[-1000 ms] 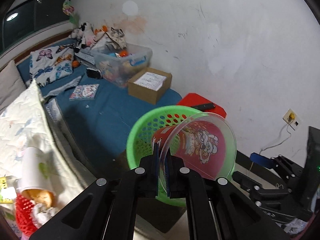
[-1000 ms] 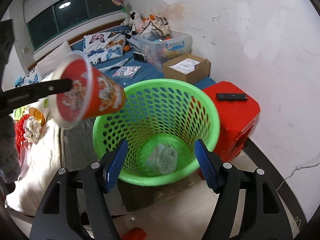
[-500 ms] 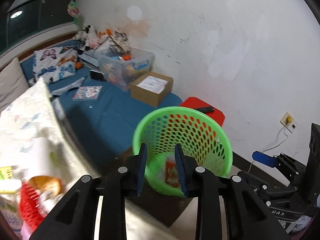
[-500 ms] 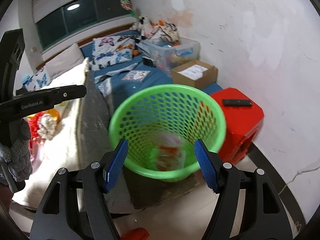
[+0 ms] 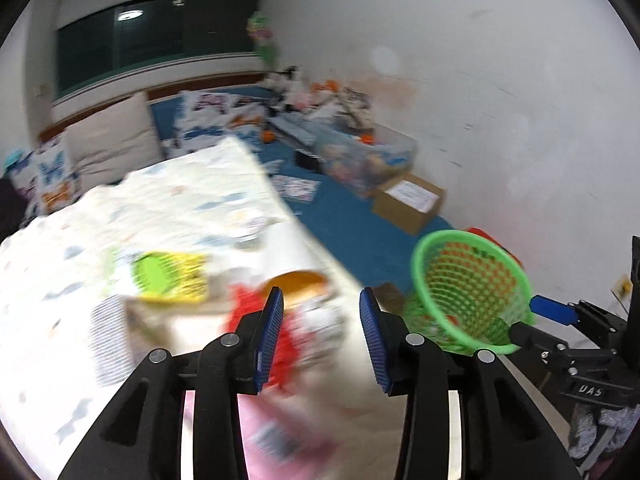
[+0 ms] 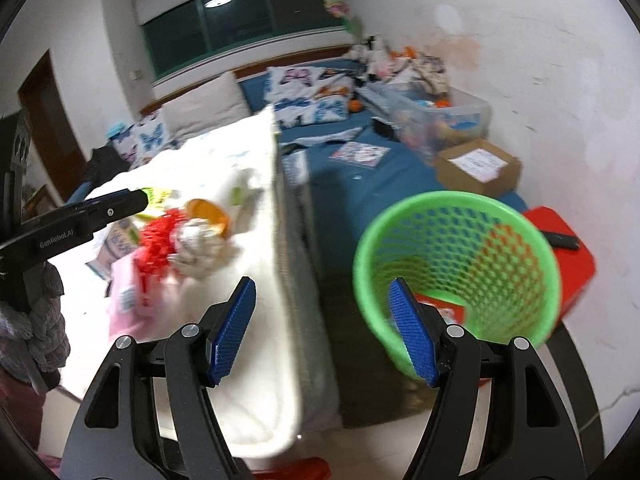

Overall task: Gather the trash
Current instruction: 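Return to the mattress and grasp the white milk carton with the left tool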

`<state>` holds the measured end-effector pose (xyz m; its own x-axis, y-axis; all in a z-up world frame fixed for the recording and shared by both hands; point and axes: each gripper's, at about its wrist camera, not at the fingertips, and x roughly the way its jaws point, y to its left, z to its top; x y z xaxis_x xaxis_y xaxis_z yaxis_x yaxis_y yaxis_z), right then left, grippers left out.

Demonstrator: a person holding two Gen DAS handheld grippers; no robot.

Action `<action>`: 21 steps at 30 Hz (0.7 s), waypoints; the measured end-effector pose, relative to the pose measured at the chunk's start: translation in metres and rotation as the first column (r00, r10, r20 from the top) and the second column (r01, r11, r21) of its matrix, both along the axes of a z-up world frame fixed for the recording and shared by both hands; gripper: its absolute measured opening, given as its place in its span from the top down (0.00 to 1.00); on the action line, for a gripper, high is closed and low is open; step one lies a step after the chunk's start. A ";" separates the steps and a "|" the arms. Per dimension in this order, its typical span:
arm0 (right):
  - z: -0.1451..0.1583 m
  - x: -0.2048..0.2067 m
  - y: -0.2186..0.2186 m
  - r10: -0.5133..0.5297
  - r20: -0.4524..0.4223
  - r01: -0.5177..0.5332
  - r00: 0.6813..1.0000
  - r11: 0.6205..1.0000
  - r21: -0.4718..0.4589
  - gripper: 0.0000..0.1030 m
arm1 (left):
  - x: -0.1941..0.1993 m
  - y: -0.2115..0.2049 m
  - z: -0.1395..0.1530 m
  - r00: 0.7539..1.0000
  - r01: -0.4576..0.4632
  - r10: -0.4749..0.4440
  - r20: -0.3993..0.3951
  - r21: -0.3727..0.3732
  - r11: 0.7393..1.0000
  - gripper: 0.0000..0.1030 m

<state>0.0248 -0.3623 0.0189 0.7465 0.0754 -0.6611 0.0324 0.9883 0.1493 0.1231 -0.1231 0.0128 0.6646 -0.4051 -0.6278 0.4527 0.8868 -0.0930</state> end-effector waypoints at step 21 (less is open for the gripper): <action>-0.043 0.101 0.091 0.173 -0.086 -0.159 0.981 0.976 0.149 0.38 | 0.017 0.121 -0.017 0.954 -0.296 0.294 -0.062 -0.023 0.955 0.50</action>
<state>0.1259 -0.2714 -0.0245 0.6481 0.2901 -0.7042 -0.1086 0.9504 0.2916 0.1398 -0.0023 -0.0039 0.7206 -0.2165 -0.6587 0.1643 0.9763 -0.1411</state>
